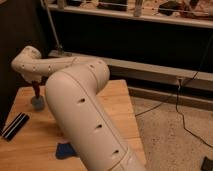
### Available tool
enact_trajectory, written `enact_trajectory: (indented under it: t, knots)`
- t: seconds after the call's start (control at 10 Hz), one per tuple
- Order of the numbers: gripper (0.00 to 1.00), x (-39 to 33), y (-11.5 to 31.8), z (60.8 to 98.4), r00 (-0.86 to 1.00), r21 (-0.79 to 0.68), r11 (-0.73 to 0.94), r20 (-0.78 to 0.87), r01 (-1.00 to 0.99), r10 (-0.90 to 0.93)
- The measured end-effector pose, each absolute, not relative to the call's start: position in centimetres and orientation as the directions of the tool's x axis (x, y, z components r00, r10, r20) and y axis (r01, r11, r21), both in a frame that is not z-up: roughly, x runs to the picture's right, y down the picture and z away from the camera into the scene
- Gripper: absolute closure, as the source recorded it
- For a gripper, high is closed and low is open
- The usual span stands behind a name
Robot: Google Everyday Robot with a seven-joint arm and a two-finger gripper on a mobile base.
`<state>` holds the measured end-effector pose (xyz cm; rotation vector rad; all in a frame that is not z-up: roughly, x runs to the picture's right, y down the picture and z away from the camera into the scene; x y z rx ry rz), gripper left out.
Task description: Place the pepper in the ceramic cup
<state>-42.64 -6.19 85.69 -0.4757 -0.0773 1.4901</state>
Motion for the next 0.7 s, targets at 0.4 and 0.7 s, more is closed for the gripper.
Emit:
enact_trajectory:
  t: [0.4, 0.7]
  knots:
    - [0.72, -43.5, -4.4, 87.7, 0.112, -0.346, 0.018, -0.253, -0.938, 0.961]
    - [0.47, -44.5, -3.0, 88.5, 0.120, -0.361, 0.016, -0.268, -0.932, 0.956]
